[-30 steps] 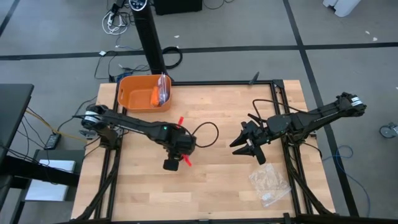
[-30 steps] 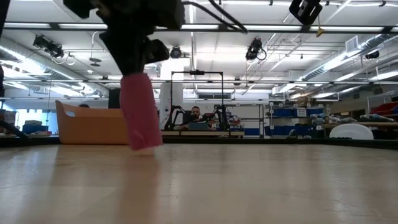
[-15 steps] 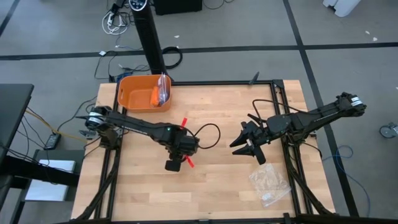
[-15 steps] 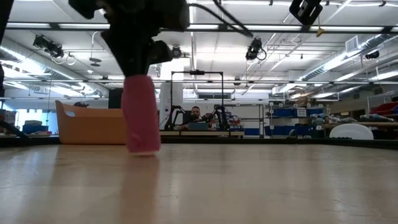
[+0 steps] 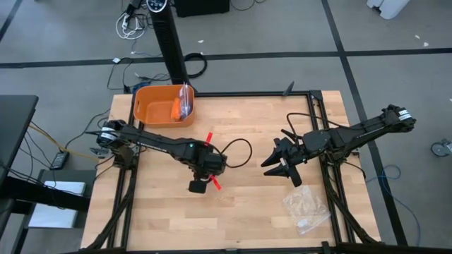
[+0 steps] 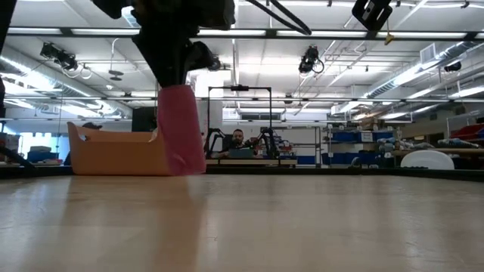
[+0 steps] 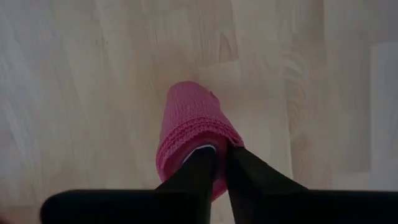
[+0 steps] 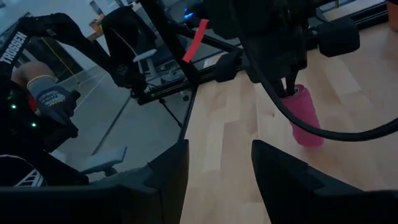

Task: Roll bandage
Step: Roll the pink bandage

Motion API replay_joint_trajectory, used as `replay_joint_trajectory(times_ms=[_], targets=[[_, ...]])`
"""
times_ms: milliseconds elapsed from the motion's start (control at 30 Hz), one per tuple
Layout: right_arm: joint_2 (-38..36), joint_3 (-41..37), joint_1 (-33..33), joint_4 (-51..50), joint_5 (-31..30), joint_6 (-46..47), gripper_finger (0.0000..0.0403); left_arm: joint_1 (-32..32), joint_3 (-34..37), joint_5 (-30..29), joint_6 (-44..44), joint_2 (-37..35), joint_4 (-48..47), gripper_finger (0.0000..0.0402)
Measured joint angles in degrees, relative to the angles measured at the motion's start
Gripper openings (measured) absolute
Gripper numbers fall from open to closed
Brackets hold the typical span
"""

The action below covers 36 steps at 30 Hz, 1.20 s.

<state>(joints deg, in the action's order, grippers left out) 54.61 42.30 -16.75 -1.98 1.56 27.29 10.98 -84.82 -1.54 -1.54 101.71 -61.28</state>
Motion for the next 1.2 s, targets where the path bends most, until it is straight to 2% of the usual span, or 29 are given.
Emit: replay_joint_trajectory(times_ms=[200,500,700,833,1033,1133,1200], targets=[[0.0,0.0,0.0,0.0,0.0,0.0,0.018,0.0,0.6,-0.5,0.0,0.0,0.1,0.0017],[0.0,0.0,0.0,0.0,0.0,0.0,0.018,0.0,0.6,-1.3,-0.6,0.0,0.1,0.0076],[0.0,0.0,0.0,0.0,0.0,0.0,0.018,0.0,0.6,-1.3,-0.8,-0.1,0.0,0.009],[0.0,0.0,0.0,0.0,0.0,0.0,0.018,0.0,0.6,-1.3,-0.8,-0.1,0.0,0.0078],[0.0,0.0,0.0,0.0,0.0,0.0,0.018,0.0,0.6,-1.3,-0.4,-0.1,0.0,0.0017],[0.0,0.0,0.0,0.0,0.0,0.0,0.018,0.0,0.6,-1.3,-1.0,-0.1,-0.1,0.0016],[0.0,0.0,0.0,0.0,0.0,0.0,0.018,0.0,0.6,-1.3,-2.0,-0.1,-0.2,0.0035]])
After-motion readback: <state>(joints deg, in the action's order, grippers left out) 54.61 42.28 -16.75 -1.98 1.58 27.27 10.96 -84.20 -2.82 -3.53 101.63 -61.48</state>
